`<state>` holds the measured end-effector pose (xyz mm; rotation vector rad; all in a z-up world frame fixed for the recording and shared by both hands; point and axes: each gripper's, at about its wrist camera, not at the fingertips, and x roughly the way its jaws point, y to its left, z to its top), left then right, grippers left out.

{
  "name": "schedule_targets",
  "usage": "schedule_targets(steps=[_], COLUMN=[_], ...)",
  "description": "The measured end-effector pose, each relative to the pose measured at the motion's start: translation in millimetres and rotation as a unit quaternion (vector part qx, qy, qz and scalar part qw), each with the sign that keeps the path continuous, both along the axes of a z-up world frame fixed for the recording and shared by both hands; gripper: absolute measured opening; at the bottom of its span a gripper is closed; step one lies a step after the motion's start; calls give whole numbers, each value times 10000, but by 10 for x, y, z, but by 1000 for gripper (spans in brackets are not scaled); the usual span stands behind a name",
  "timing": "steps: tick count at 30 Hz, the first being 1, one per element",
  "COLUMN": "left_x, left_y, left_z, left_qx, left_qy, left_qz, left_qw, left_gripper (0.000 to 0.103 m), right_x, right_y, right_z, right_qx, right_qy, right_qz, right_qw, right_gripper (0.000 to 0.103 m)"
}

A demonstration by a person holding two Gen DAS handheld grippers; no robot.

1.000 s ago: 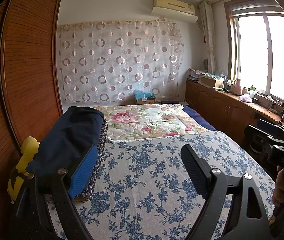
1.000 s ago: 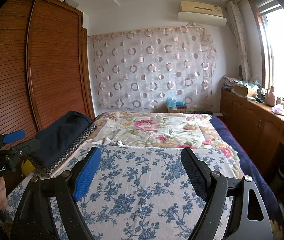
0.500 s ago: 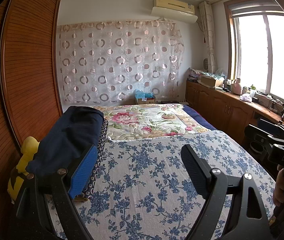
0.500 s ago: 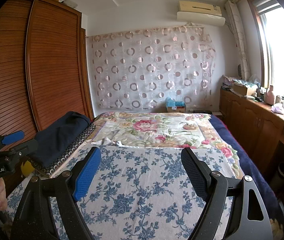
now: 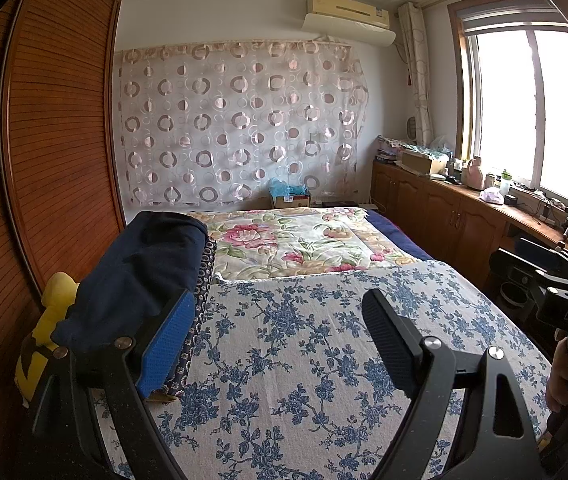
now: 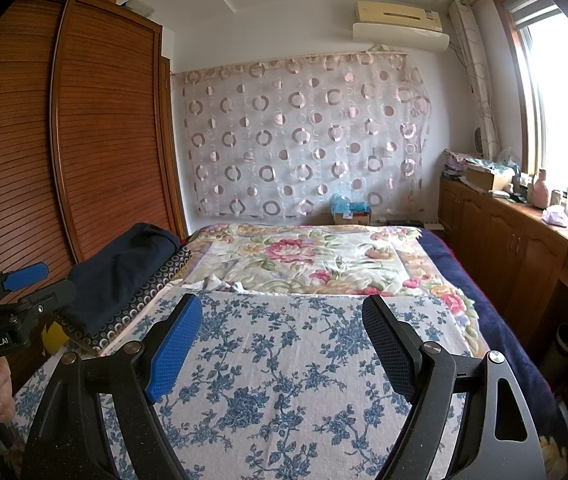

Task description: Fold small clothes

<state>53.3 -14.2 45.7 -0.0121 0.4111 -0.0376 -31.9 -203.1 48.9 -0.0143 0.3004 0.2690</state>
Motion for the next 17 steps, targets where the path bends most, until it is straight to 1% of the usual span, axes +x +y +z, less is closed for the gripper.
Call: schedule_targets(steps=[17], left_x=[0], left_y=[3], left_z=[-12], left_qx=[-1], left_qy=[-5], left_qz=[1], left_qw=[10000], left_gripper=[86], right_x=[16], right_y=[-4], right_z=[-13], right_qx=[9], right_qy=[7], right_qz=[-19], right_qw=[10000], right_gripper=[84])
